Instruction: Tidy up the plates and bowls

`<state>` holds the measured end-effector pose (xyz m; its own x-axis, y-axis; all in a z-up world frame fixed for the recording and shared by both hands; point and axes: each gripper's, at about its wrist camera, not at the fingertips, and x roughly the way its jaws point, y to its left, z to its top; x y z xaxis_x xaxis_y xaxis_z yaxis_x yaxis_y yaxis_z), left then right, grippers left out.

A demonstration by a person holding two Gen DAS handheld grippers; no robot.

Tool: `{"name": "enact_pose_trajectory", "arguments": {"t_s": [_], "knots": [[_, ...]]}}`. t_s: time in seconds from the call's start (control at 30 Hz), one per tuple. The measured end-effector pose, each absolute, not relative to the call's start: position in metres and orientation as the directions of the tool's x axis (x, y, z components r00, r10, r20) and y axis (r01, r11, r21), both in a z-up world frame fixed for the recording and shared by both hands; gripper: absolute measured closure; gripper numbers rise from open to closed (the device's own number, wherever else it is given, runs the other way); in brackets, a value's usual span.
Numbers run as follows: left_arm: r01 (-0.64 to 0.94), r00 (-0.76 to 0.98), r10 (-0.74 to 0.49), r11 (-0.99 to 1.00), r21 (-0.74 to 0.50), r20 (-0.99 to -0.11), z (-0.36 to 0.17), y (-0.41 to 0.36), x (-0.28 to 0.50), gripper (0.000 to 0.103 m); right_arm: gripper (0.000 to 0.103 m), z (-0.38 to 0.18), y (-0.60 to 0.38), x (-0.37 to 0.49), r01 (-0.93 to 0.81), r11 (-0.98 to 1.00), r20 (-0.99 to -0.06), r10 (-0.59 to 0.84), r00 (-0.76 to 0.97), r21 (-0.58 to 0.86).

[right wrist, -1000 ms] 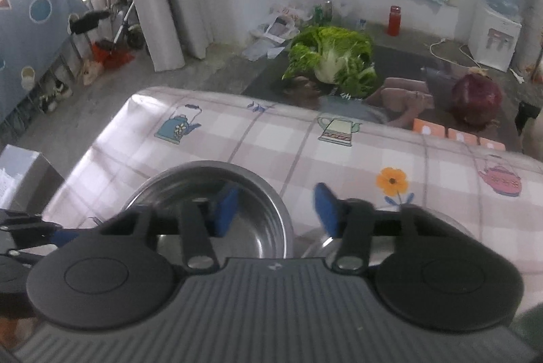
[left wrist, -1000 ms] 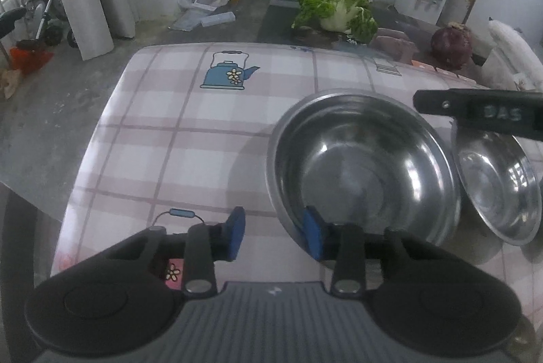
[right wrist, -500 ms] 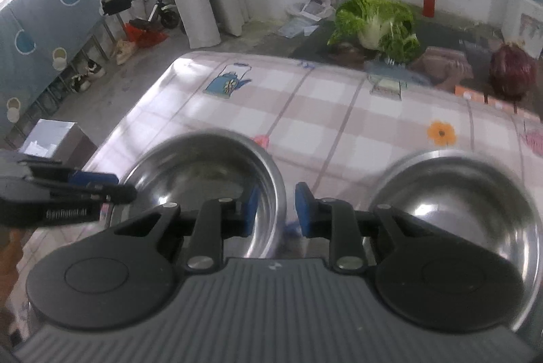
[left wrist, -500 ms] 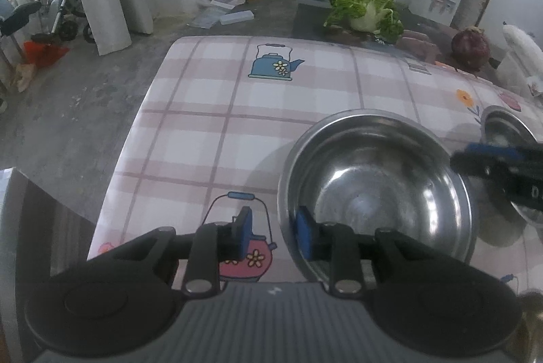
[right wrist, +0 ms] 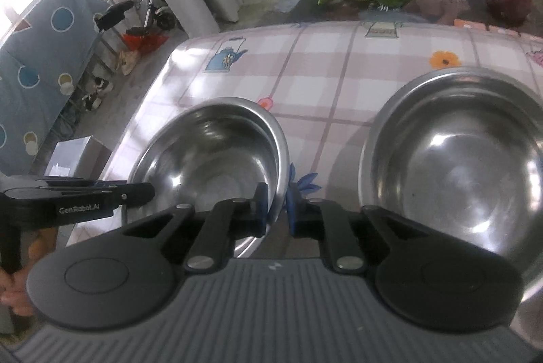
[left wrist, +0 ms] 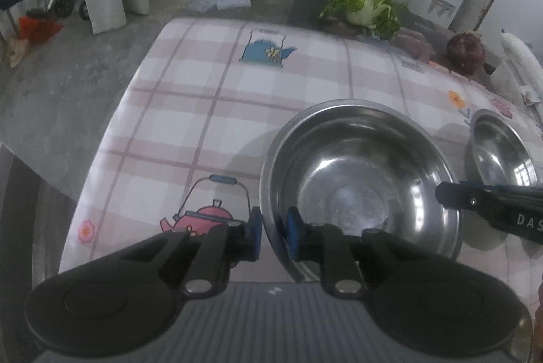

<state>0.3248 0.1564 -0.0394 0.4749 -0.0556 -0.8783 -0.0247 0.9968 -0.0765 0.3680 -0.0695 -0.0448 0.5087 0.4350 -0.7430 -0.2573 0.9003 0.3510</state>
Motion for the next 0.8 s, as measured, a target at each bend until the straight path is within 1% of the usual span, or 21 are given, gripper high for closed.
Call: {"name": "enact_pose_trajectory", "arguments": {"t_s": [0.4, 0.6, 0.67, 0.8], "knots": [[-0.006, 0.475, -0.027, 0.999, -0.034, -0.88, -0.043, 0.142, 0.326, 0.087, 0.092, -0.046, -0.077, 0.355, -0.246, 0.913, -0.748, 0.408, 0.524, 0.325], [0.01, 0.432, -0.036, 0.999, -0.036, -0.901, -0.047, 0.142, 0.327, 0.083, 0.091, -0.046, -0.074, 0.35, -0.259, 0.916, -0.749, 0.401, 0.527, 0.308], [0.012, 0.419, -0.047, 0.999, -0.046, -0.907, -0.051, 0.143, 0.327, 0.083, 0.09, -0.047, -0.073, 0.351, -0.258, 0.916, -0.751, 0.399, 0.526, 0.306], [0.012, 0.421, -0.024, 1.0, -0.021, -0.907, -0.054, 0.138, 0.326, 0.082, 0.09, -0.047, -0.071, 0.353, -0.249, 0.921, -0.754, 0.389, 0.53, 0.3]]}}
